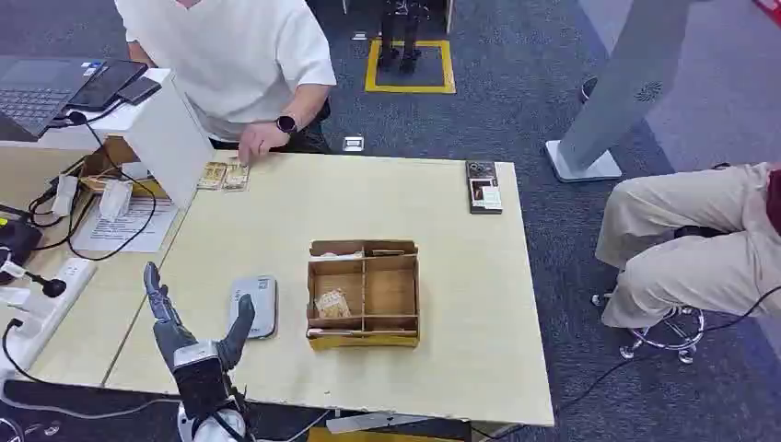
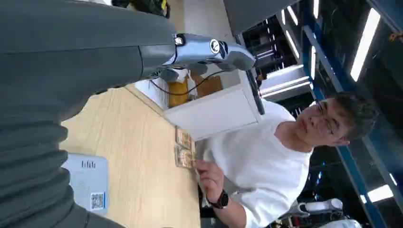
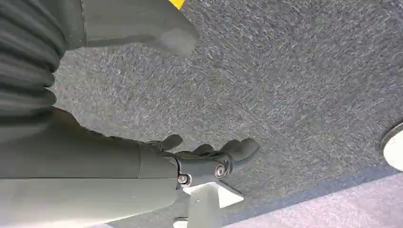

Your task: Pass the card to the sensor for recognition and then transmit it.

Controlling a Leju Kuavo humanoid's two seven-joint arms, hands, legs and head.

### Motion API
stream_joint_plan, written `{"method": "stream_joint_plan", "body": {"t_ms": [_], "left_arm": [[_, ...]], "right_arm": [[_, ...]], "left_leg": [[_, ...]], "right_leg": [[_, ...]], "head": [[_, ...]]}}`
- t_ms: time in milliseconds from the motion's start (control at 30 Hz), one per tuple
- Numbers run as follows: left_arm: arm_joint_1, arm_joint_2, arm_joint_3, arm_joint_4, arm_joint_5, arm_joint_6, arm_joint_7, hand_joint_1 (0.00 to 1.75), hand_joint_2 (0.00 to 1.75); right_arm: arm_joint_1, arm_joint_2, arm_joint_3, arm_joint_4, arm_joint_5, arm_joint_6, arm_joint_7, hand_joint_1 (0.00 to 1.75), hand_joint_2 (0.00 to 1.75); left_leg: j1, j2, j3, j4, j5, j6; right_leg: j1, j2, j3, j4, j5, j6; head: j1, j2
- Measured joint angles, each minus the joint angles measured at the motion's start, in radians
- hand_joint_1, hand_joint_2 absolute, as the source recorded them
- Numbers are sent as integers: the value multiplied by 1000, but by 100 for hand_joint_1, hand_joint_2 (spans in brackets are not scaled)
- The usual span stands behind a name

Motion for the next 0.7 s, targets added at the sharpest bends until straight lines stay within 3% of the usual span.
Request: {"method": "stream_joint_plan", "body": {"t_ms": [333, 700], "left_arm": [[-3, -1, 0, -22, -79, 0, -3, 0, 175], [3, -2, 0, -76, -73, 1, -33, 0, 175]], "right_arm": [[0, 0, 0, 0, -2, 0, -8, 0, 175], [0, 0, 0, 0, -3, 0, -8, 0, 175]], "left_leg": [[0, 0, 0, 0, 0, 0], [0, 0, 0, 0, 0, 0]], "right_leg": [[0, 0, 0, 0, 0, 0], [0, 0, 0, 0, 0, 0]], "head": [[0, 0], [0, 0]]}}
